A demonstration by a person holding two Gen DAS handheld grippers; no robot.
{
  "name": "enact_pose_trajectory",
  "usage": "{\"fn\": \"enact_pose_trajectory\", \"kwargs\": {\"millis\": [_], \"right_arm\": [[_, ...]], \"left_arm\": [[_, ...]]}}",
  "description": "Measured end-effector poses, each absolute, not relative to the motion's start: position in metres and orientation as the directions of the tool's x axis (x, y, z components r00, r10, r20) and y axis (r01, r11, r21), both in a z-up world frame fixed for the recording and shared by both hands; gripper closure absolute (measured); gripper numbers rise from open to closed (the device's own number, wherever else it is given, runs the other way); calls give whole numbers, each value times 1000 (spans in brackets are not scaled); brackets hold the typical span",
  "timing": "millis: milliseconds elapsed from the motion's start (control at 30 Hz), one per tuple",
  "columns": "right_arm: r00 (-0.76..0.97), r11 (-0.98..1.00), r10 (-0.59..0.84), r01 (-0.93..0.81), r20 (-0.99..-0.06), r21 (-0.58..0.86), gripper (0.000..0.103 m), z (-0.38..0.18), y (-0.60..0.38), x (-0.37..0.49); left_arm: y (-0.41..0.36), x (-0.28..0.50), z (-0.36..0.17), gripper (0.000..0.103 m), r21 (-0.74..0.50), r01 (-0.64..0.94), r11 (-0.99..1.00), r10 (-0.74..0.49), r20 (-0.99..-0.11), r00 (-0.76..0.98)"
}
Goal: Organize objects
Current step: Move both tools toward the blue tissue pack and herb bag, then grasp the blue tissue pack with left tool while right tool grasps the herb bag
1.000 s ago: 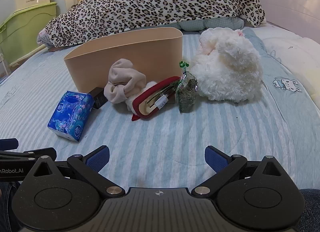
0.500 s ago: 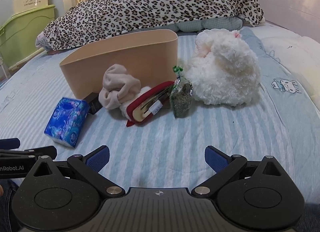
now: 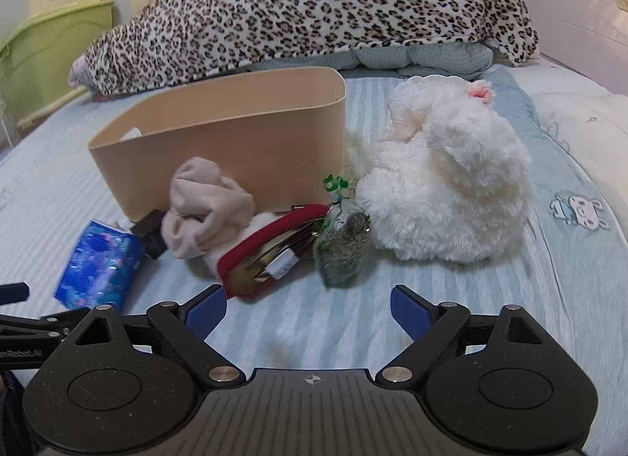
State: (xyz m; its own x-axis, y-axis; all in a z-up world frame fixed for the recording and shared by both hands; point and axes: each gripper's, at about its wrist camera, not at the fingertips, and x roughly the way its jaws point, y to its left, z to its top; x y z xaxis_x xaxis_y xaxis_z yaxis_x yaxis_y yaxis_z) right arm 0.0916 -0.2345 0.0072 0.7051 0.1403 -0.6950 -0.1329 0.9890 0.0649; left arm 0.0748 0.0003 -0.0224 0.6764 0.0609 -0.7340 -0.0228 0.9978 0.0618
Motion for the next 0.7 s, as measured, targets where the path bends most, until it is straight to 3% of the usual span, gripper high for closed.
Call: {"fn": "enact_pose_trajectory", "kwargs": {"millis": [367,433,467,600,633,700], "right_arm": [[672,989,92,-146,-735,-10,35,-23,-236,139],[667,990,94,-142,-739,-2,42,-28,-237,144],[664,990,98,-143,-741,3,46,-30,-238,147],[663,989,92,-146,-743,-7,59,-36,-237,154],[663,989,92,-146,-743,-7,70,-36,-237,154],[670,990,100,-141,-735,6,74,-35,-240,154]], "left_arm": [[-9,107,-45,0,91,28,995,51,-759,649],[-11,110,-48,8,104,40,994,53,-757,651],[-13,112,-49,17,113,46,993,56,-758,650],[-8,114,-49,31,65,67,996,6,-759,651],[-6,114,-49,35,56,65,996,0,-758,652],[-3,111,-48,36,51,61,997,-1,-754,657]]}}
